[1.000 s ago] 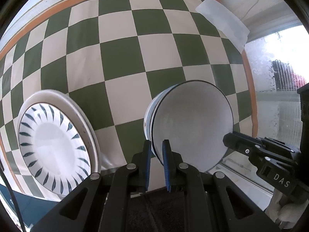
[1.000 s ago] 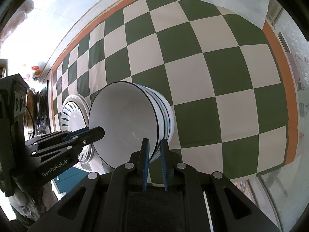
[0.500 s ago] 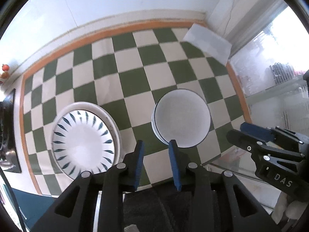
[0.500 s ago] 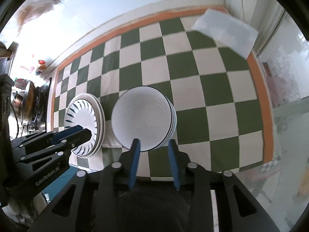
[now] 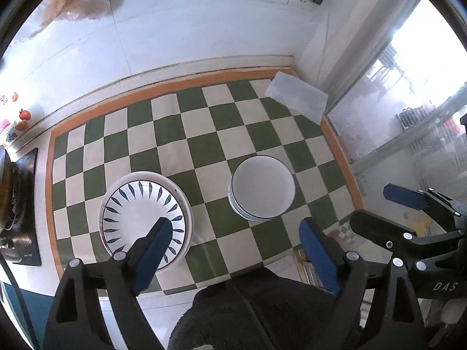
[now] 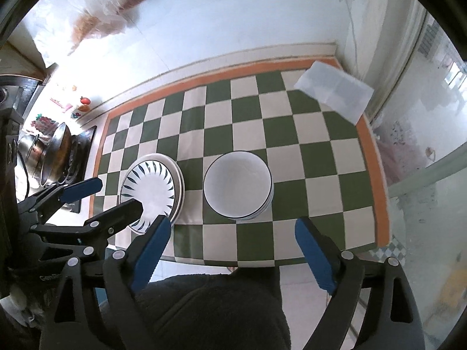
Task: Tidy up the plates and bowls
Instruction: 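Open both tools and lift them away from the bowl stack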
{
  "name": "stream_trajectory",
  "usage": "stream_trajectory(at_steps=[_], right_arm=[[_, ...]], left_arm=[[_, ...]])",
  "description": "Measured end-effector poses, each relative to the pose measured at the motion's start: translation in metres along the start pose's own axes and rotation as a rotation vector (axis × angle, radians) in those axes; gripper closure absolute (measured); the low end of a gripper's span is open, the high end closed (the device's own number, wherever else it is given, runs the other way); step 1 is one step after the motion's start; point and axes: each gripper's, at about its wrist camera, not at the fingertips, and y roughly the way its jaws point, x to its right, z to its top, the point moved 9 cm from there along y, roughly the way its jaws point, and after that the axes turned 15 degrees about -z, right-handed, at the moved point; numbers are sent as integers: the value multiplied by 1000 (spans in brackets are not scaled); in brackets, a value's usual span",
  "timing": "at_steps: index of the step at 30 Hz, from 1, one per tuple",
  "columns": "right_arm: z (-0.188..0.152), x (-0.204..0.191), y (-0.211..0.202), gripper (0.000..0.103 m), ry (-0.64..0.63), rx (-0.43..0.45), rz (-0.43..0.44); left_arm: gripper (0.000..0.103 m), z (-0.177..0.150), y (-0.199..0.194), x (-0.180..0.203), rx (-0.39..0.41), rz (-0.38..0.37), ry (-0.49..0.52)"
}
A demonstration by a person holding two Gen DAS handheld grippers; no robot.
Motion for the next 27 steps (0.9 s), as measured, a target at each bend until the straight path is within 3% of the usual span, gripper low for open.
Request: stream_trajectory(at_steps=[6,14,23,27], right_arm=[[-7,4,-29,12,26,39,1],[-12,8,-40,11,44,50,3],[-13,15,-32,11,78,41,-4],[-7,22,-19,11,79,80,-36]], left_arm=[[14,-2,-23,7,30,-10,9],[14,-2,-36,8,59,-9,4],[14,1,-21,-9,54,26,-30],[14,8,-5,-22,86,34,-48]])
